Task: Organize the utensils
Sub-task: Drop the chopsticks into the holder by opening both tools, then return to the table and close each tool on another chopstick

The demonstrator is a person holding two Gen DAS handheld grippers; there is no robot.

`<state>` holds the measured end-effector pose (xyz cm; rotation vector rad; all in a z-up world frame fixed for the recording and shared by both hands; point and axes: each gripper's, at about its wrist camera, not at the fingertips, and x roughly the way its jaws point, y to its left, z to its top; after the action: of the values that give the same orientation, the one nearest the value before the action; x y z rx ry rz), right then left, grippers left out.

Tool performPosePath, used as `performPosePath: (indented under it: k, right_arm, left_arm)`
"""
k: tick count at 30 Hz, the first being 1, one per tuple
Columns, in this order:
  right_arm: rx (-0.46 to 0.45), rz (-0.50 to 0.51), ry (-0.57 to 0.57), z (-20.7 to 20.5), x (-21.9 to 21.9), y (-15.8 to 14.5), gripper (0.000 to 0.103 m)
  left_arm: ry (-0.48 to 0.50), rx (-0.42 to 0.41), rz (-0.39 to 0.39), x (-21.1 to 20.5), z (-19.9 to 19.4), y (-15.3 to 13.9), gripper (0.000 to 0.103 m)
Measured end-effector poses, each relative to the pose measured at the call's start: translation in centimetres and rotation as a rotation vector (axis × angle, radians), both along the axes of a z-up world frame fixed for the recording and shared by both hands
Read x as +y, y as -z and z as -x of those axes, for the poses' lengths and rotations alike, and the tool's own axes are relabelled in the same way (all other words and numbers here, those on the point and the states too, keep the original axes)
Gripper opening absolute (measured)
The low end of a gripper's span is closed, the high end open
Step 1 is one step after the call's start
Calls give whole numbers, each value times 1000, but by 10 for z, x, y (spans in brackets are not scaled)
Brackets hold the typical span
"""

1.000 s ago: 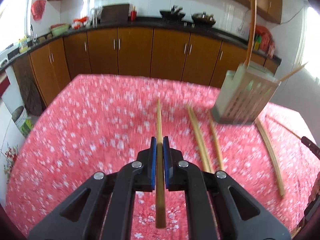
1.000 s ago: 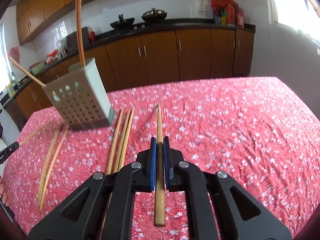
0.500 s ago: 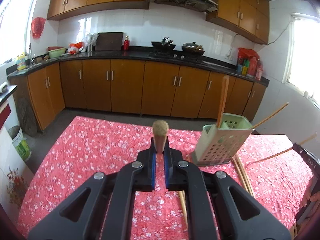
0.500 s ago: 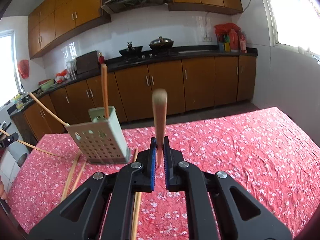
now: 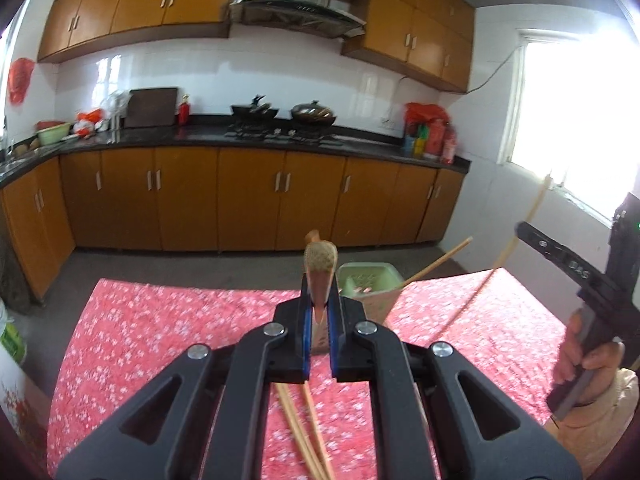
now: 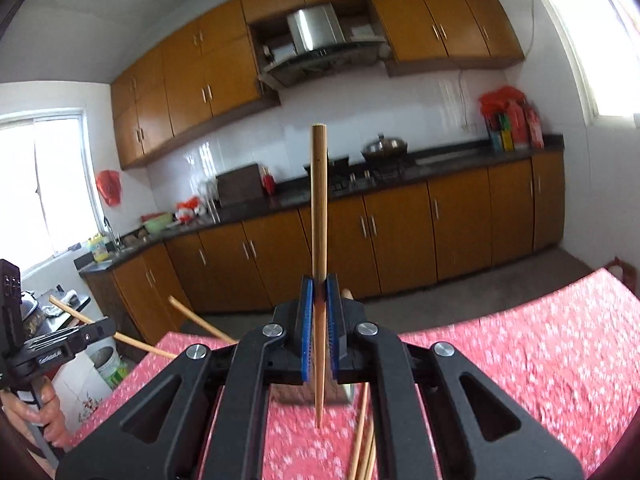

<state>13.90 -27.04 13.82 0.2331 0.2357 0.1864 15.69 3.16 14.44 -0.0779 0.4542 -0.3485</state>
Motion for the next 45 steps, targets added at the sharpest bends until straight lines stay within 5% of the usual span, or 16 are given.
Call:
performPosePath:
  k: [7,13,24,26,27,28,29,40,45]
  right_arm:
    - [-102,-24,43,-16,9,-14,8]
    - [-172,-37,101,-35,14,-17,8]
    - [-15,16,84,-74,36,30,8]
    - [-4,24,82,-72,36,34,12]
    - [-2,28,81,-71,36,34,26]
    - [-4,29,87,-68,35,32,44]
    - [-14,26,94,-65,33,31,48]
    - [-21,20,169,-14,-1,22,48]
    - [148,53,212,-12,-22,65,48]
  left_arm:
    - [20,-62,12,-27,-21,-31,8]
    - [31,-24,-91,-55,-59,-28,8]
    - [34,113,-139,-71,-111,17,8]
    - [22,122,-125,-68,-116,21,9]
    - [20,121,-114,-66,-116,21,11]
    - [15,116,-111,-64,-115,21,14]
    - [9,108,-112,-62,-112,20,15]
    - [-103,-38,-73,-17,-43,-3,30]
    - [-171,3,-104,8,-22,33,34]
